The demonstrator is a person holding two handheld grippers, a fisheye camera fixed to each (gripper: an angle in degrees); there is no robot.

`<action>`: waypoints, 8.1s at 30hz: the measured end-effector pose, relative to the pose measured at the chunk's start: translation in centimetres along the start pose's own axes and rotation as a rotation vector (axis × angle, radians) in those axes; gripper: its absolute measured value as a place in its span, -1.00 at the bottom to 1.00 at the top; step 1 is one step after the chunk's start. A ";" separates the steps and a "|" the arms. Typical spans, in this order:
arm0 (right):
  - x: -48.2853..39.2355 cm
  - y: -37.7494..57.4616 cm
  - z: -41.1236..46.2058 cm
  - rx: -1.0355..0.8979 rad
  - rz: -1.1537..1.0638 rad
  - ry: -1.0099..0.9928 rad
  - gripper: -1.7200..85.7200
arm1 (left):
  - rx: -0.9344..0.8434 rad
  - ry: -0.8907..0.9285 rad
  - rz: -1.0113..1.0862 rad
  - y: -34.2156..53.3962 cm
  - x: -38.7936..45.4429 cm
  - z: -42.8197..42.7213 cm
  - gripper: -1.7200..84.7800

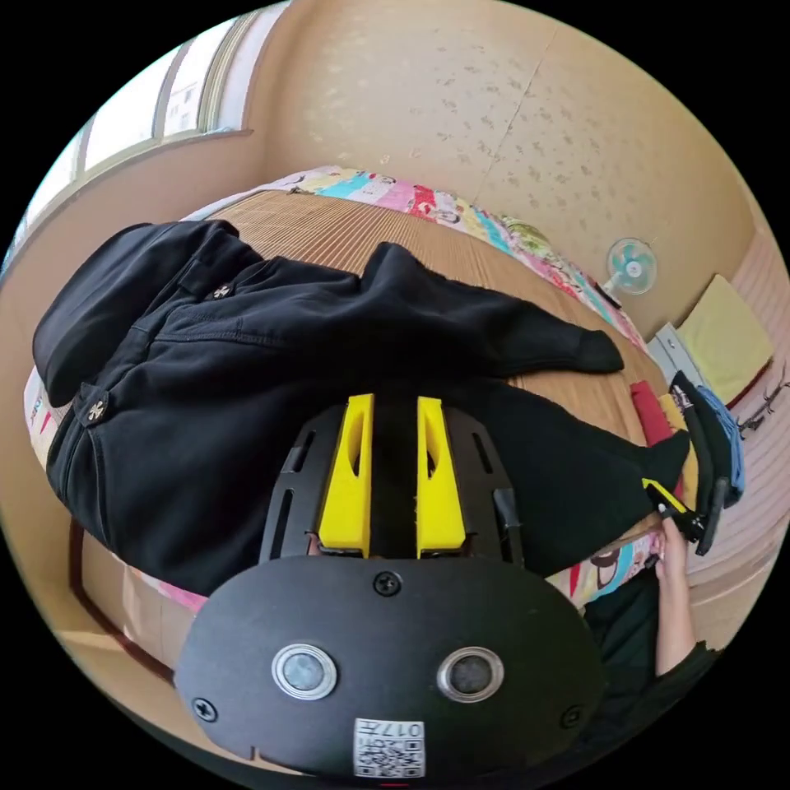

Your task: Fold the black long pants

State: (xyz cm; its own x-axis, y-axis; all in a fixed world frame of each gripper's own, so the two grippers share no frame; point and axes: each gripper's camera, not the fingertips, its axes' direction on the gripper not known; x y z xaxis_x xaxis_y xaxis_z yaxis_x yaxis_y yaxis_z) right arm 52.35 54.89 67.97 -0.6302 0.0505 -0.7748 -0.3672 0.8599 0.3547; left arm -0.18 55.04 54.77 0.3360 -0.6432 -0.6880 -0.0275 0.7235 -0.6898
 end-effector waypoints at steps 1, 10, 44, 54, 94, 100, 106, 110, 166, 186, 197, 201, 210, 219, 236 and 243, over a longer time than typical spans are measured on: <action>-0.1 0.2 0.0 0.005 -0.013 0.009 -0.95 | 0.074 0.034 -0.020 0.2 0.2 -1.4 -0.76; 0.6 1.4 -1.2 0.012 0.123 0.107 -0.95 | -0.143 -0.077 0.051 -0.4 0.9 6.6 -0.70; -19.4 -32.6 10.7 -0.327 -0.698 -0.369 -0.72 | -0.134 -0.137 0.101 -0.1 2.3 12.0 -0.75; -14.6 -13.6 -10.5 0.386 -0.402 -0.002 -0.88 | -0.131 -0.137 0.100 -0.7 3.5 12.3 -0.76; 7.7 8.7 -5.7 0.046 0.042 -0.766 -0.89 | -0.321 -0.435 0.073 -22.5 13.2 11.7 -0.60; 8.6 8.2 -5.6 0.040 0.025 -0.836 -0.89 | -0.424 -0.602 -0.116 -23.4 12.0 17.0 -0.61; 8.8 7.4 -5.9 0.010 0.025 -0.881 -0.89 | -0.488 -0.681 -0.218 -23.9 10.3 15.8 -0.80; 8.2 7.5 -7.0 0.029 0.048 -0.862 -0.89 | -0.426 -0.405 -0.289 -25.8 6.9 9.8 -0.93; 19.4 -6.1 -26.2 0.567 0.555 -0.863 -0.88 | 0.146 0.405 -0.435 4.8 -21.5 -26.3 -0.91; 24.2 2.3 -15.1 0.072 0.758 -0.586 -0.74 | 0.231 0.238 -0.688 4.7 -16.8 -24.6 -0.70; 21.1 -3.3 -24.6 0.260 0.517 -0.384 -0.86 | 0.283 0.197 -0.736 6.0 -16.0 -25.2 -0.67; 20.4 0.9 -18.7 0.017 0.519 -0.306 -0.88 | 0.326 0.150 -0.762 5.4 -16.9 -25.9 -0.65; 17.8 6.8 -20.8 0.145 0.442 -0.213 -0.93 | 0.237 0.004 -0.736 2.8 -16.1 -25.2 -0.83; 15.3 7.7 -22.7 0.217 0.449 -0.272 -0.95 | 0.274 0.223 -0.016 -9.6 -7.9 -30.7 -0.88; 9.9 8.7 -22.4 0.192 0.379 -0.297 -0.96 | 0.245 0.321 -0.698 4.3 -21.9 -25.2 -0.70; 2.7 7.4 -23.7 0.279 0.192 -0.304 -0.95 | 0.107 0.237 -0.809 0.5 -21.3 -24.1 -0.79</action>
State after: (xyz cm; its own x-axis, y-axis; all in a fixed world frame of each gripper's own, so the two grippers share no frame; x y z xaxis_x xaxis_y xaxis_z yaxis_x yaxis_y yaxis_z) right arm 31.66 49.32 80.89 -0.4241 0.3337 -0.8419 -0.0389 0.9221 0.3851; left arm -30.08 63.09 63.65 0.0071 -0.9996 -0.0289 0.2297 0.0298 -0.9728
